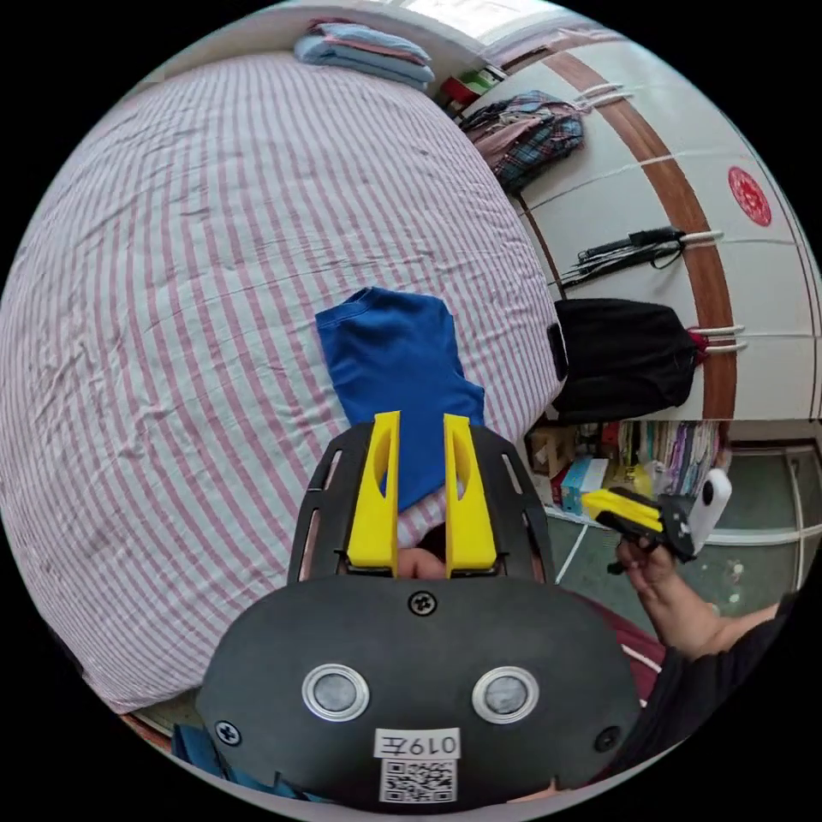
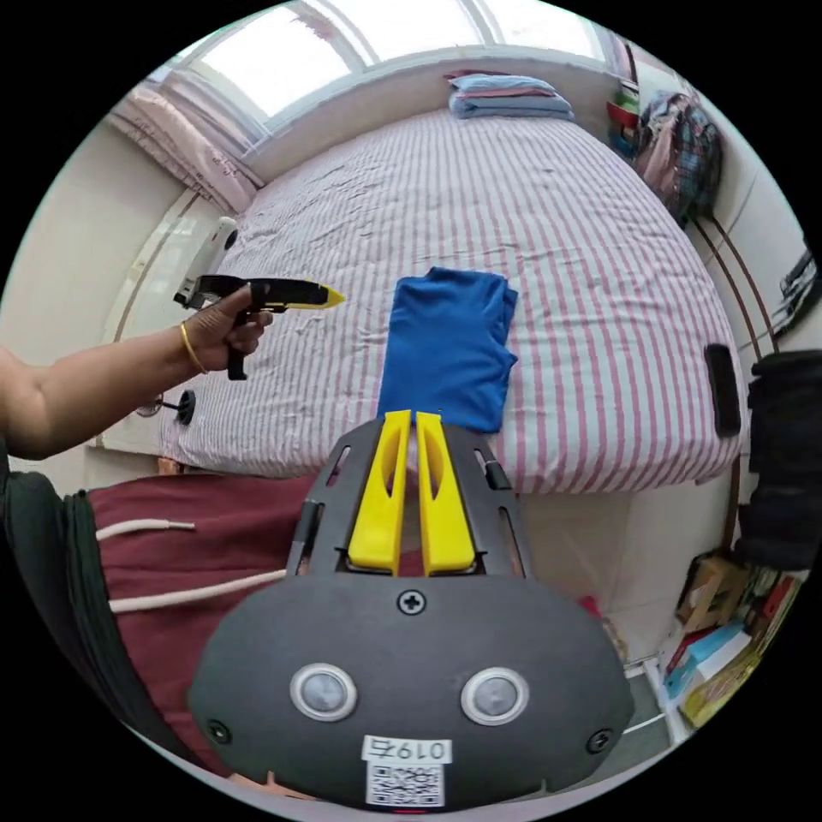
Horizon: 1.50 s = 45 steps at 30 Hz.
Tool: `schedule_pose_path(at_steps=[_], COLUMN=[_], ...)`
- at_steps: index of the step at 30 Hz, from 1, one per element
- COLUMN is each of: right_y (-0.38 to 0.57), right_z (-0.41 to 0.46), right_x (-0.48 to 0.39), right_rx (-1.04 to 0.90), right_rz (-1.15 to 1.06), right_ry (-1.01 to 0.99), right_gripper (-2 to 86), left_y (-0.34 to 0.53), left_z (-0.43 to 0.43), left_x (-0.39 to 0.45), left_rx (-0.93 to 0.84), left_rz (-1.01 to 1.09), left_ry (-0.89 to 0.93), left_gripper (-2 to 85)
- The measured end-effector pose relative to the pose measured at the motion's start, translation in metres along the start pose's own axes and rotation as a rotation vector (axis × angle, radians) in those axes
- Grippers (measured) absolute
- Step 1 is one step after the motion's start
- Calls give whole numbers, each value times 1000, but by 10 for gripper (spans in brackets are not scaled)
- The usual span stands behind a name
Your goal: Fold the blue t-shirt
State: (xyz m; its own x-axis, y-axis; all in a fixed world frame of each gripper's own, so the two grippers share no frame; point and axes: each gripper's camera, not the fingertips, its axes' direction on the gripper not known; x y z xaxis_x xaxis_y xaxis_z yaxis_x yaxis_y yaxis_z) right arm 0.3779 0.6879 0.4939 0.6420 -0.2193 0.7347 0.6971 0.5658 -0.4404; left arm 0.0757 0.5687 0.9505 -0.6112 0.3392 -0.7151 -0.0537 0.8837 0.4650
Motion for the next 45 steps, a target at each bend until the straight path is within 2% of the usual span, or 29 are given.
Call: schedule_pose_path(at_steps=[5, 8, 12, 19, 22, 25, 28, 34, 39, 45], right_y=[30, 46, 75, 95, 103, 100, 89, 75, 67, 66], right_z=[41, 64, 97, 155, 171, 178, 180, 193, 203, 203], right_x=[-27, -41, -30, -31, -34, -41, -48, -56, -69, -77], right_rx=[28, 41, 113, 179, 242, 259, 199, 158, 155, 150], right_rz=[303, 423, 679, 871, 955, 946, 892, 904, 917, 944], right_ry=[-116, -125, -283, -422, -464, -445, -363, -375, -402, -423], right_gripper=[-4, -6, -6, -8, -6, 4, 37, 67, 61, 5], left_y=[-68, -93, -119, -167, -175, -183, -198, -218, -231, -243], left_z=[19, 44, 69, 88, 88, 88, 92, 102, 116, 136], left_x=[-112, -147, -179, -229, -260, -278, -285, -312, -336, -346], left_rx=[-52, -105, -130, -183, -178, -175, -218, -274, -316, -336], left_rz=[-70, -74, -84, -15, -65, -80, -37, -109, -178, -164], left_ry=[118, 154, 180, 210, 301, 388, 337, 328, 332, 283], left_gripper=[132, 146, 151, 141, 141, 146, 146, 116, 80, 35])
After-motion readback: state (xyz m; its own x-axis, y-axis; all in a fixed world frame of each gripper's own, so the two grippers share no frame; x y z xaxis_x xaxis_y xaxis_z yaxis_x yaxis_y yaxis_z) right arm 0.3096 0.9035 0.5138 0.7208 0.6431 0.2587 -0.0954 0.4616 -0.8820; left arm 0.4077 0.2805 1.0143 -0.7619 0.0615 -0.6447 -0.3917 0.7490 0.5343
